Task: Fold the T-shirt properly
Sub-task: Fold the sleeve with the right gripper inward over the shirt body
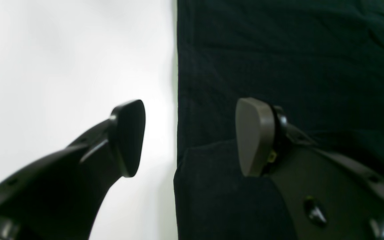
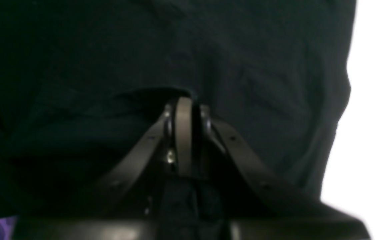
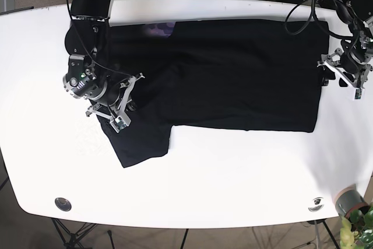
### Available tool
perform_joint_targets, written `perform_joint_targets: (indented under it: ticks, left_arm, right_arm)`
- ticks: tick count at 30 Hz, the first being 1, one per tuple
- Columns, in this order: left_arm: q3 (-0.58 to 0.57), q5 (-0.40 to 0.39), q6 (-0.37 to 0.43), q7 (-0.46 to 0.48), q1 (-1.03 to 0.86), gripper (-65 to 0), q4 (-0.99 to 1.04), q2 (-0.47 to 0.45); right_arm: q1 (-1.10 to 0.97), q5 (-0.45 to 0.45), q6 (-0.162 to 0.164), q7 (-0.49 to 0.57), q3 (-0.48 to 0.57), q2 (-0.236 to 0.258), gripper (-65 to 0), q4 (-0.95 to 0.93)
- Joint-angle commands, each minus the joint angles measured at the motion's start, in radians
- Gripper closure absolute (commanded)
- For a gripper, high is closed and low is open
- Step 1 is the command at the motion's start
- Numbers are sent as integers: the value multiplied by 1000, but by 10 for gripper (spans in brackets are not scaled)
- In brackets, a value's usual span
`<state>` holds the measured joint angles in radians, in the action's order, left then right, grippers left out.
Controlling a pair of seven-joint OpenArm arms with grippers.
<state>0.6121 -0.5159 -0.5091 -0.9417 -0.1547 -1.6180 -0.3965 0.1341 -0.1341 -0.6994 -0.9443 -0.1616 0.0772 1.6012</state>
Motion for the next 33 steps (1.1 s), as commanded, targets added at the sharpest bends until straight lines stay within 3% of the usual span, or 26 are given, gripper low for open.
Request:
perform_joint_targets:
  ticks: [1, 7, 29, 31, 33]
  left_arm:
    - [2, -10, -3, 20, 8, -396, -14, -22]
    - [2, -10, -3, 20, 7, -396, -14, -22]
    - [2, -10, -3, 20, 7, -396, -14, -22]
    - [2, -10, -3, 20, 7, -396, -14, -22]
    - [2, -10, -3, 20, 7, -396, -14, -22]
  right_arm:
    - [32, -11, 1, 24, -3, 6, -24, 17]
    - [68, -8, 1, 24, -6, -15, -24, 3]
    - [201, -6, 1, 52, -5, -14, -27, -175]
    - [201, -6, 1, 52, -5, -12, -48, -178]
    - [201, -6, 1, 52, -6, -1, -113, -180]
